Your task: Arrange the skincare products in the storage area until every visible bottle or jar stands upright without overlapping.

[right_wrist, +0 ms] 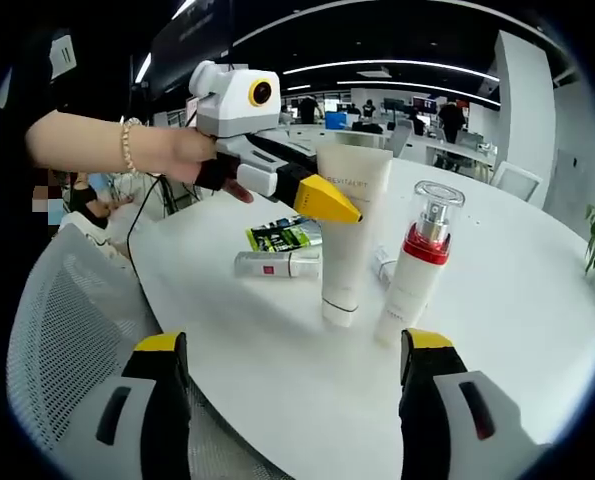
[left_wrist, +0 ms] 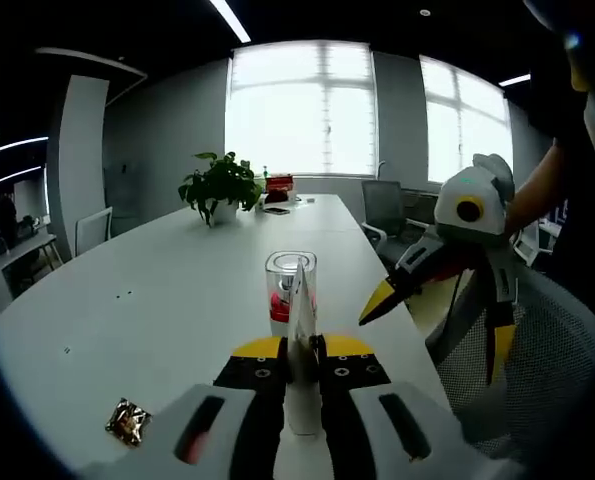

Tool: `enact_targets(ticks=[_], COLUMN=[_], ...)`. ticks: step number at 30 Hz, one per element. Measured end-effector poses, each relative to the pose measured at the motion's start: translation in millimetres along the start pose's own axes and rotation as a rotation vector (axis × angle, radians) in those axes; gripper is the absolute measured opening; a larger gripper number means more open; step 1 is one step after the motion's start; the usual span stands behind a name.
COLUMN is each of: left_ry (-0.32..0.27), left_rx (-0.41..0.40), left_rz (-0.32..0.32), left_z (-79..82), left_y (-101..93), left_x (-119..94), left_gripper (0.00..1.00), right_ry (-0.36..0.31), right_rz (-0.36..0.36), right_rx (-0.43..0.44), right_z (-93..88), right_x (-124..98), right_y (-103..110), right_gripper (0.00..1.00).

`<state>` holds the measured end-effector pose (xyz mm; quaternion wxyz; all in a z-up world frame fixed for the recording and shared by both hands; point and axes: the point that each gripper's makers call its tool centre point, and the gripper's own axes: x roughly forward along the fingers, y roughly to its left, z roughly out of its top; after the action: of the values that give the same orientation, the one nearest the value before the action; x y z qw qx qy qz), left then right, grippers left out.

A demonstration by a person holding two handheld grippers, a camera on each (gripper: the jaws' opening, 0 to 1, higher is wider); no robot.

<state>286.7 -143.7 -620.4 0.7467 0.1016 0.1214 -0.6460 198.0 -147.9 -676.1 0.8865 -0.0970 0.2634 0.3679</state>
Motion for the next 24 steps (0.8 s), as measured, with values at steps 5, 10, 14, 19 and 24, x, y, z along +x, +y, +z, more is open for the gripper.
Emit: enact_targets(ticks=[5, 10, 14, 19, 24], left_ry=[-0.001, -0.003, -0.004, -0.002, 0.007], left_rx=[0.005, 0.007, 0.003, -0.009, -0.031], left_rz=[-0.005, -0.005, -0.007, -0.015, -0.007], left_z=[1.6, 1.8, 1.4, -0.5, -2.7], left_y=[5.3, 11.9, 15.4, 15.8, 18.3], left_x=[5, 10, 11, 10, 10], left_gripper=[0.06, 0.06, 0.06, 0.07, 0.06], right_ry=[-0.004, -0.007, -0.003, -0.003, -0.004], right_rz=[-0.01, -0.018, -0.018, -0.015, -0.015], right_rx=[0.009, 0.012, 0.01, 0.01, 0.01], right_z=[-0.3, -0.7, -1.3, -1.8, -1.6], right_x=[-1, -1, 0, 0, 0], right_y=[-2, -4, -3, -2, -2], right_gripper=[0.88, 0.89, 0.89, 0.89, 0.89])
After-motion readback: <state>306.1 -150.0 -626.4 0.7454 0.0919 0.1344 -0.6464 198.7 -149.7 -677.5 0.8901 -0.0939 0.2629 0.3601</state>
